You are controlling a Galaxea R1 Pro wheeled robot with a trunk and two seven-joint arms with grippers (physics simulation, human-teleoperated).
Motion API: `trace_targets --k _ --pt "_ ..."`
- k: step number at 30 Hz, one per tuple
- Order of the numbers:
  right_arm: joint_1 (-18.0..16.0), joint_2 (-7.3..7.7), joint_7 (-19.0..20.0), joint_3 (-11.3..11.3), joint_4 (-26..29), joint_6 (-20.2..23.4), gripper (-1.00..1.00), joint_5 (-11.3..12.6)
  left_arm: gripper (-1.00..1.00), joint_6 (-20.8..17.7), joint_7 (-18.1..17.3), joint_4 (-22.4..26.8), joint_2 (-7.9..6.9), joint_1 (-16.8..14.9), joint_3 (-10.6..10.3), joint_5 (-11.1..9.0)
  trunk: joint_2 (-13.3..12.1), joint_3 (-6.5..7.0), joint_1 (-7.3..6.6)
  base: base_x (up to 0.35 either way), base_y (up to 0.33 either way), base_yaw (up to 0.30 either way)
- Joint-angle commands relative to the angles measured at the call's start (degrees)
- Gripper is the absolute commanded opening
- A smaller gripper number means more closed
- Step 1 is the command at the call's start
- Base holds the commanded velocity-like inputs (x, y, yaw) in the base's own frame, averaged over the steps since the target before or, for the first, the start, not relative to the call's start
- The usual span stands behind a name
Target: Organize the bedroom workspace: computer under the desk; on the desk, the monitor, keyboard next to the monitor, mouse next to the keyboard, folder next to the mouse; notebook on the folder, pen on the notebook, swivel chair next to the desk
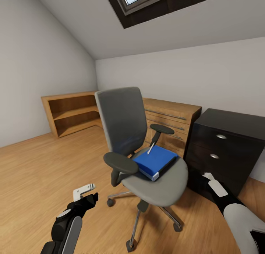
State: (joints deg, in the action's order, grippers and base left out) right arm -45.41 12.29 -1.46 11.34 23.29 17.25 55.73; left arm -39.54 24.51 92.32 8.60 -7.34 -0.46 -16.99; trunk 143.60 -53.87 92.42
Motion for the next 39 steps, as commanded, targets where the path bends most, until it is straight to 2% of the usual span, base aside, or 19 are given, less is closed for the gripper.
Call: trace_targets --k 1,29,39 --pt "0.0 -0.02 -0.1 0.3 0.1 0.3 1.00 0.3 1.00 -0.1 0.5 0.1 0.01 0.0 0.0 -0.6 0.0 -0.08 -0.01 0.000 0.000 0.169" --pt "0.0 0.01 -0.1 0.3 0.2 0.2 1.00 0.2 1.00 -0.2 0.5 0.0 0.10 0.0 -0.5 -0.6 0.0 -0.54 -0.01 0.000 0.000 0.199" --pt "0.0 0.16 -0.1 0.4 0.2 0.1 1.00 0.1 1.00 -0.2 0.5 -0.3 0.11 0.0 -1.6 -0.6 0.0 -0.54 -0.01 -0.036 0.000 0.141"
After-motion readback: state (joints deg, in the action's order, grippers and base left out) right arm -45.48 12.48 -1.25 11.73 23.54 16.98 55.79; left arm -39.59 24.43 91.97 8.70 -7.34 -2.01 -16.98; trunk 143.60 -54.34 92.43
